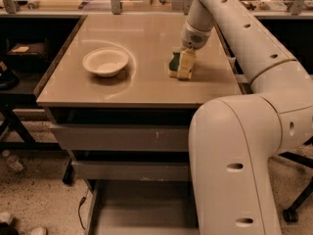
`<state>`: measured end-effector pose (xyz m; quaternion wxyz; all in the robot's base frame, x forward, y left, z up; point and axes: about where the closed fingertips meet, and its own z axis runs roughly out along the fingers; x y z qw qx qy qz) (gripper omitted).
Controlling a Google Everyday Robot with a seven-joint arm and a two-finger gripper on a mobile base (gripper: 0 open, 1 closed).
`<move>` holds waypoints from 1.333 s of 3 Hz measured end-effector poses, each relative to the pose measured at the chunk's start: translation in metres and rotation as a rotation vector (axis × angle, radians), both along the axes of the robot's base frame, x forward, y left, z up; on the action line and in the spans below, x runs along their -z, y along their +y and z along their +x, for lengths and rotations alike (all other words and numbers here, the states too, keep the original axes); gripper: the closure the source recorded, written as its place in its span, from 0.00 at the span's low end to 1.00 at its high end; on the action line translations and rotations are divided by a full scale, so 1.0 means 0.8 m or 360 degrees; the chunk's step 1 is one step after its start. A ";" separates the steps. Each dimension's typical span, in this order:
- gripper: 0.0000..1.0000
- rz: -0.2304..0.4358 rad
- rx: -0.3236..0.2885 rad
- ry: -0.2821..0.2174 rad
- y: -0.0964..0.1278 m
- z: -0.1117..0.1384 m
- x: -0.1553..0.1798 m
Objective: Place sponge into bottom drawer
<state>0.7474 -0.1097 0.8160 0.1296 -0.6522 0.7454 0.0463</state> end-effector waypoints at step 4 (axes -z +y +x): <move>1.00 0.0041 0.0258 -0.0123 -0.028 -0.115 -0.088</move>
Offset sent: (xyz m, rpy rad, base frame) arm -0.0820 -0.0120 0.0112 -0.0231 0.0111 -0.0918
